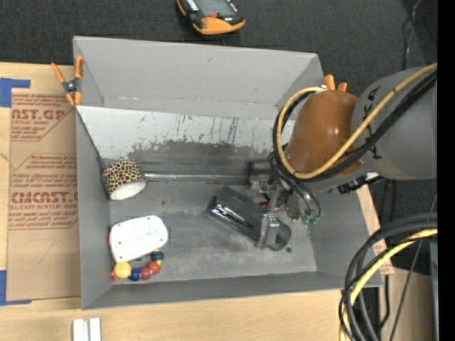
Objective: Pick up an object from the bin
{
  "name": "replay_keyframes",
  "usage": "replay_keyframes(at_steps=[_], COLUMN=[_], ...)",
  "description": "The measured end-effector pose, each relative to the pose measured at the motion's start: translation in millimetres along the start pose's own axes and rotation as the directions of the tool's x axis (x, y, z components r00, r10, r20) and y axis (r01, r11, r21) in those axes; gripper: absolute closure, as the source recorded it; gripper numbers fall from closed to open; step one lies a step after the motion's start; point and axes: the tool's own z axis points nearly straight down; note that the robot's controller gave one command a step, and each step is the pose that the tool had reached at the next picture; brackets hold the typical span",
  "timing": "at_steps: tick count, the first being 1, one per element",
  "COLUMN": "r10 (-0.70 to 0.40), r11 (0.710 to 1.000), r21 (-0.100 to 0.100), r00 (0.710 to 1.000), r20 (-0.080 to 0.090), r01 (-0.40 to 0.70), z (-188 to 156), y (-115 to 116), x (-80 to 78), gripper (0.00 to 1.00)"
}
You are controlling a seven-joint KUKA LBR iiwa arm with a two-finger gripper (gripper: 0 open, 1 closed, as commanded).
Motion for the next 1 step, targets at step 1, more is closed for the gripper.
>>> replay_keyframes(at_steps=[1], r10=[0.000], r11=[1.000], r21=[0.000], r00=[1.000], r20=[0.000], r01=[0.000], z=[0.0], y=[0.0], x=[0.0], gripper=[0.00])
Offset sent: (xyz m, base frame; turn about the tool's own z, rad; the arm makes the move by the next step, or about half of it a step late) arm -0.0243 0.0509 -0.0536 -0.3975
